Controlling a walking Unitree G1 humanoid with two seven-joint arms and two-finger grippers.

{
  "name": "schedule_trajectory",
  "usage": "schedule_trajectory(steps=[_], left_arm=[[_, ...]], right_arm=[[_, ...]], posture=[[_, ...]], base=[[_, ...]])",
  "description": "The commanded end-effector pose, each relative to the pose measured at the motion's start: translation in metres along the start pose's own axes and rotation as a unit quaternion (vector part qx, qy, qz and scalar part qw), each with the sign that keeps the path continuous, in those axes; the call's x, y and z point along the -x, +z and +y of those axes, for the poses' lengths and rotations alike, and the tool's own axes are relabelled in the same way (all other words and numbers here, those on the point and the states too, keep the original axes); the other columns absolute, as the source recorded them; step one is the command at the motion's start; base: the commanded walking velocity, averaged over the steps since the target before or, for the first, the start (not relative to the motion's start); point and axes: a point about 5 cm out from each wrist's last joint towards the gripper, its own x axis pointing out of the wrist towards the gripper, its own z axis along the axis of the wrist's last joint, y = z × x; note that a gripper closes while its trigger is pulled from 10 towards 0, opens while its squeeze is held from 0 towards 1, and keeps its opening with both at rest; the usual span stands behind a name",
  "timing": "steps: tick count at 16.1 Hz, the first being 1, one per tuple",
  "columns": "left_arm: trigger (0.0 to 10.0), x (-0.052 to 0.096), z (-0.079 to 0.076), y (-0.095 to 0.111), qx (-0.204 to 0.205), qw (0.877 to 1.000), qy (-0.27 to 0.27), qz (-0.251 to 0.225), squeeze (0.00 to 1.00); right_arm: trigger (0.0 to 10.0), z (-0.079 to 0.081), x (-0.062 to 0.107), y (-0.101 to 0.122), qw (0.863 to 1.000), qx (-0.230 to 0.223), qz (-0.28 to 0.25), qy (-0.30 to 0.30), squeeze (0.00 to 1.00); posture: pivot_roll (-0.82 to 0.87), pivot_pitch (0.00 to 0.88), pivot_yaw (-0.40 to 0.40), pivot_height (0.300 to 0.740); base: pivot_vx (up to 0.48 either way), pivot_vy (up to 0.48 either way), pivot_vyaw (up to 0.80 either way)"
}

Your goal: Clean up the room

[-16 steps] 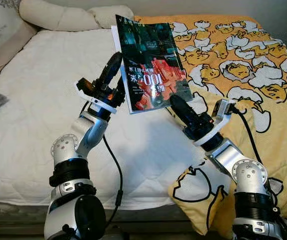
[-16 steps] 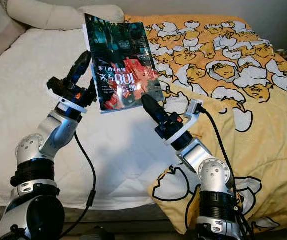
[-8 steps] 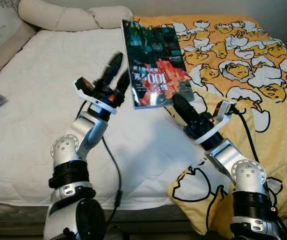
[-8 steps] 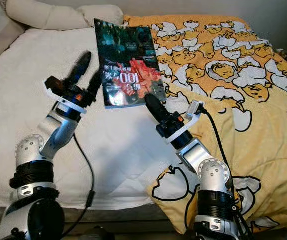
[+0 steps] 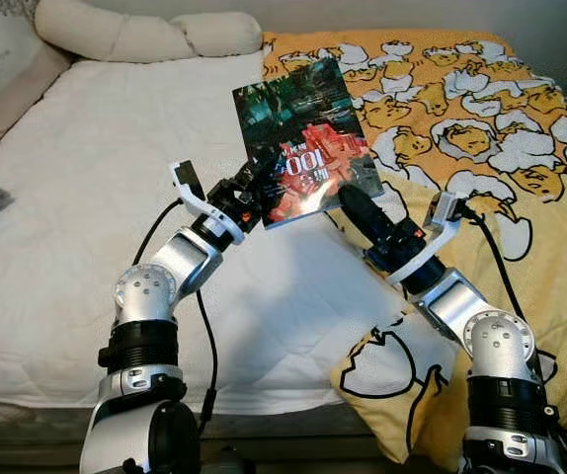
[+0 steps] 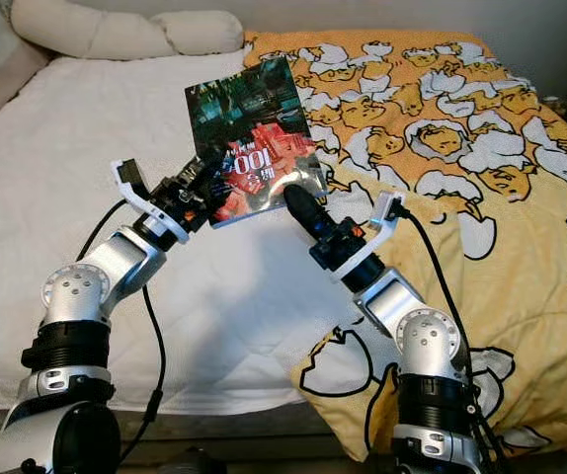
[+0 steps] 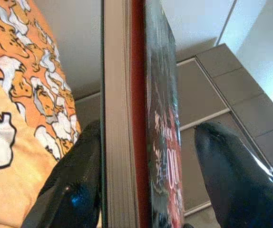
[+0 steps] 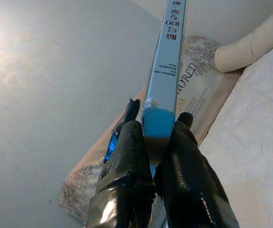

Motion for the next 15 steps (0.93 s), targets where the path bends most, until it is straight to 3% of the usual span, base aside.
schedule_trajectory(steps=[1,2,3,15], left_arm=[[7.7,0.0008,0.0026,0.0006,-0.007,1.0,0.007,-0.001,0.0],[0.8,0.0027,0.0018,0.0028,-0.005,1.0,-0.001,-0.006,0.0],[0.0,0.0036,0.001,0.0032,-0.005,1.0,-0.005,-0.007,0.0],[0.0,0.0089,-0.0034,-0.0034,0.002,0.999,-0.035,0.002,0.0]], right_arm=[[0.0,0.0104,-0.0058,0.0002,0.999,0.014,0.01,0.032,0.0],[0.0,0.0108,-0.0053,0.0006,0.999,0.016,0.011,0.033,0.0],[0.0,0.0109,-0.0053,0.0008,0.999,0.016,0.011,0.033,0.0],[0.0,0.0081,-0.003,-0.0009,0.999,0.016,0.013,0.032,0.0]], posture=[[0.06,0.0,0.06,0.74],[0.06,0.0,0.059,0.74],[0.06,0.0,0.059,0.74],[0.06,0.0,0.066,0.74]], base=[[0.0,0.0,0.0],[0.0,0.0,0.0],[0.0,0.0,0.0],[0.0,0.0,0.0]])
